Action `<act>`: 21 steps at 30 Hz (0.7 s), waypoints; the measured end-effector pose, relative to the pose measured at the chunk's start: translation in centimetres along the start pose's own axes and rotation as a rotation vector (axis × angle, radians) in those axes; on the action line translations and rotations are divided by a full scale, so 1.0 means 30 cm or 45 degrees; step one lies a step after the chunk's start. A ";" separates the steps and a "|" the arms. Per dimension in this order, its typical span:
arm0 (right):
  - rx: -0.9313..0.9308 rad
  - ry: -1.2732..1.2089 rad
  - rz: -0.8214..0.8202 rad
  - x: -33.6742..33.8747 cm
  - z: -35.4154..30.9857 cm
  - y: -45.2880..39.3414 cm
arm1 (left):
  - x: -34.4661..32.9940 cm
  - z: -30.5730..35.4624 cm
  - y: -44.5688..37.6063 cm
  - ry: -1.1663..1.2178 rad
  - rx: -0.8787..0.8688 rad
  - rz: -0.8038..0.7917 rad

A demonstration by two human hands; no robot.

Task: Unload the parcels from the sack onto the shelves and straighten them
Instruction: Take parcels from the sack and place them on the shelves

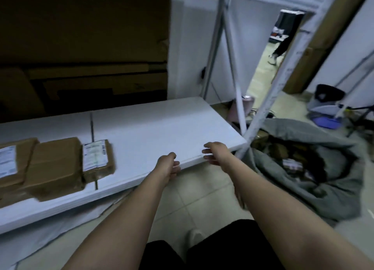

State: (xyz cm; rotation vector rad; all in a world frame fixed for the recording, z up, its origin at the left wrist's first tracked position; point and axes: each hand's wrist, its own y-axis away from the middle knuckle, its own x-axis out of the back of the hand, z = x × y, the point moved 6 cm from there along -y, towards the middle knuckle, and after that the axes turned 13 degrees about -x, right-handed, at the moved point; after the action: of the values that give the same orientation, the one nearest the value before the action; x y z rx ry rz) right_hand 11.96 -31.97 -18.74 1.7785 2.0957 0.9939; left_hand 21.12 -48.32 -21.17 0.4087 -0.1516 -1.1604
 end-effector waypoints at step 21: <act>-0.143 0.875 0.618 1.122 0.472 -0.701 | -1.221 -0.351 -0.423 -0.680 -0.273 -0.430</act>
State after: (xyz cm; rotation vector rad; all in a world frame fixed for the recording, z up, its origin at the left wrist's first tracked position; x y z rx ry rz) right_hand -4.87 3.64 -33.71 2.1462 1.8769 2.0523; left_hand -0.96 -16.68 -32.37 -0.0796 -0.4298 -1.5853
